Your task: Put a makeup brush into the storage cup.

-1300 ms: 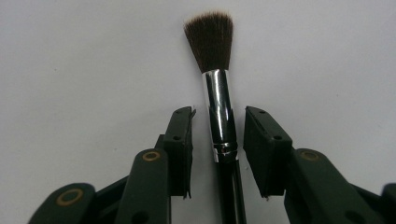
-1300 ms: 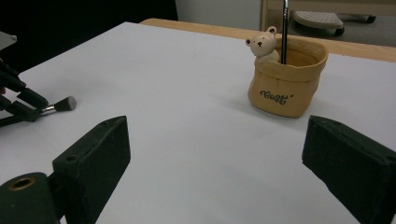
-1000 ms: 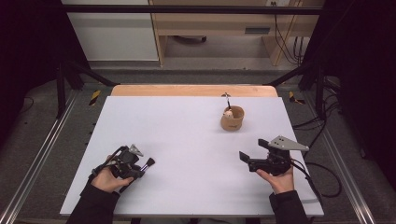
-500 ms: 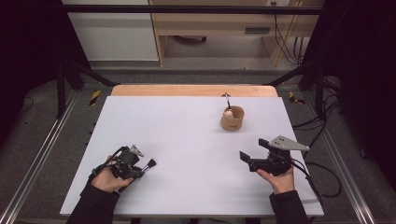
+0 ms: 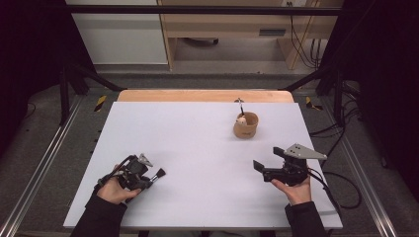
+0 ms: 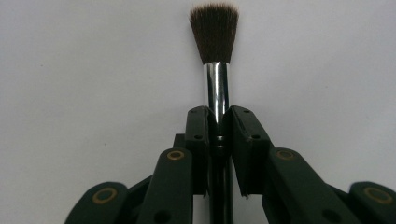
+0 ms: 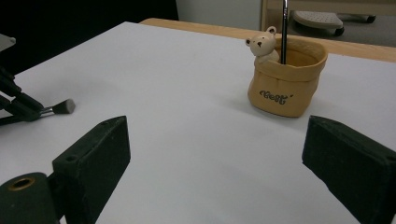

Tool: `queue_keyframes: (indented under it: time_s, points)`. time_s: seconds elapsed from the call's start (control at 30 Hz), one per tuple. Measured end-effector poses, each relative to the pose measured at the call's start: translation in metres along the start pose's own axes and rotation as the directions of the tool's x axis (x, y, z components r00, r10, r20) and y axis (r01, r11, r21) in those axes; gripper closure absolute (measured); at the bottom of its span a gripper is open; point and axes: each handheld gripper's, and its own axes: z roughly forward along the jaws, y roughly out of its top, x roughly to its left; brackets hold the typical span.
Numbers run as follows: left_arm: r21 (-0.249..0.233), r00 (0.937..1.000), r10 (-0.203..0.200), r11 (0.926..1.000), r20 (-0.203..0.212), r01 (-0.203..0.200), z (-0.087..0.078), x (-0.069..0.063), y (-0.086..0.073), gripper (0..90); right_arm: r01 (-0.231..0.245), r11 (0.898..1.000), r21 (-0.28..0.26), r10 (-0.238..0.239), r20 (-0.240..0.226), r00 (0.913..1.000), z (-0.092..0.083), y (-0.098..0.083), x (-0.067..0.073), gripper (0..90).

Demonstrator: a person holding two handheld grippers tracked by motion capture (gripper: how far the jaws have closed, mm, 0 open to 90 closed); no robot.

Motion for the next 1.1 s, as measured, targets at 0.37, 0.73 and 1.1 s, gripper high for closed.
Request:
queue_keyframes:
  time_s: [0.37,0.73,1.1]
  points:
    - [-0.021,0.9997,0.025,0.9995,0.003,-0.025,-0.0088,0.0012,-0.003,72.7,0.003,1.0,0.002,-0.003,0.0,1.0,-0.0008,0.0001,-0.0004,8.3]
    - [0.032,0.9986,0.052,0.9981,0.009,-0.053,-0.0039,0.0006,-0.0056,70.6,0.003,1.0,0.002,-0.003,-0.001,1.0,-0.0009,0.0001,-0.0004,8.3]
    - [0.051,0.9994,0.035,0.9981,0.007,-0.035,-0.0029,-0.0028,-0.0036,77.6,-0.002,1.0,-0.005,0.002,-0.001,1.0,-0.0022,0.0007,-0.0006,8.3]
